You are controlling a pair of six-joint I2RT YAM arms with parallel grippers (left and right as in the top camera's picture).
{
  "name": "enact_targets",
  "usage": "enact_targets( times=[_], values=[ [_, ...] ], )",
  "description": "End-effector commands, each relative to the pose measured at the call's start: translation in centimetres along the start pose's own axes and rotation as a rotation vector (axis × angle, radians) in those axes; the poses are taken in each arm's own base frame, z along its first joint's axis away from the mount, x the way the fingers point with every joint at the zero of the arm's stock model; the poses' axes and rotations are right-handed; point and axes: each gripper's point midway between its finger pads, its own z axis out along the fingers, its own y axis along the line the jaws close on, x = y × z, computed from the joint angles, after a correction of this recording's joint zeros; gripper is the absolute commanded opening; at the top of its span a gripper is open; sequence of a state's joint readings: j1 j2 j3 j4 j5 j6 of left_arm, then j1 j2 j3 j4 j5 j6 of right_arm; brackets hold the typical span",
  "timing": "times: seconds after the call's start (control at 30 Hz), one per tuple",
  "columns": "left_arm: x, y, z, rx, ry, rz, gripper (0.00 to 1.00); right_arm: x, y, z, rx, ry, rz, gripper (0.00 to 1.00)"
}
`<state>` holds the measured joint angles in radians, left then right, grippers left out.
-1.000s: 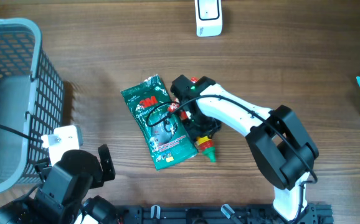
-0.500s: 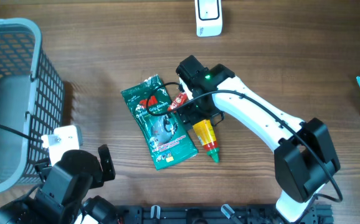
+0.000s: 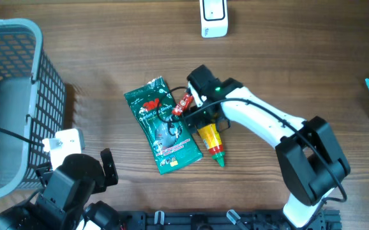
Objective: Scan the item barcode
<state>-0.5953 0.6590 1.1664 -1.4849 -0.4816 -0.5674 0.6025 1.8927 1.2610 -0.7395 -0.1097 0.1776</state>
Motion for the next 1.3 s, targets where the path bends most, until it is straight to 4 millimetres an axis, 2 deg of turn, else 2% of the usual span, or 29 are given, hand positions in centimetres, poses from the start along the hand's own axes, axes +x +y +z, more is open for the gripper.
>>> enact_targets(
  times=[0.0, 0.13, 0.27, 0.43, 0.53, 0.63, 0.73, 0.8, 0.93, 1.0, 1.1, 1.27],
  values=[
    [-0.3, 0.0, -0.3, 0.007, -0.011, -0.028, 1.00, 0.7, -0.2, 2.1, -0.087, 0.062, 0.056, 0.91],
    [-0.3, 0.0, -0.3, 0.007, -0.011, -0.028, 1.00, 2.2, 0.3, 4.1, -0.135, 0.146, 0.073, 0.83],
    [-0.3, 0.0, -0.3, 0.007, -0.011, -0.028, 1.00, 2.6, -0.1, 4.2, -0.111, 0.161, 0.079, 0.74],
    [-0.3, 0.0, -0.3, 0.007, -0.011, -0.028, 1.00, 3.2, -0.6, 4.1, -0.079, 0.184, 0.109, 0.56],
    [-0.3, 0.0, -0.3, 0.007, -0.011, -0.028, 1.00, 2.9, 1.5, 3.0, -0.199, 0.208, 0.111, 0.53],
    [-0.3, 0.0, -0.3, 0.007, -0.011, -0.028, 1.00, 1.0, 4.7, -0.5, -0.424, 0.194, 0.047, 0.49],
    [-0.3, 0.0, -0.3, 0.007, -0.011, -0.028, 1.00, -0.6, 6.8, -5.6, -0.654, 0.157, 0.002, 0.47],
    [-0.3, 0.0, -0.3, 0.007, -0.011, -0.028, 1.00, -0.8, 7.6, -9.2, -0.777, 0.129, -0.012, 0.47],
    [-0.3, 0.0, -0.3, 0.007, -0.011, -0.028, 1.00, 0.9, 8.7, -15.7, -0.952, 0.063, -0.092, 0.49],
    [-0.3, 0.0, -0.3, 0.007, -0.011, -0.028, 1.00, 1.8, 9.2, -18.3, -0.970, 0.016, -0.149, 0.49],
    [-0.3, 0.0, -0.3, 0.007, -0.011, -0.028, 1.00, 2.9, 9.5, -21.5, -0.941, -0.052, -0.205, 0.48],
    [-0.3, 0.0, -0.3, 0.007, -0.011, -0.028, 1.00, 5.6, 10.0, -24.4, -0.938, -0.071, -0.215, 0.48]
  ],
)
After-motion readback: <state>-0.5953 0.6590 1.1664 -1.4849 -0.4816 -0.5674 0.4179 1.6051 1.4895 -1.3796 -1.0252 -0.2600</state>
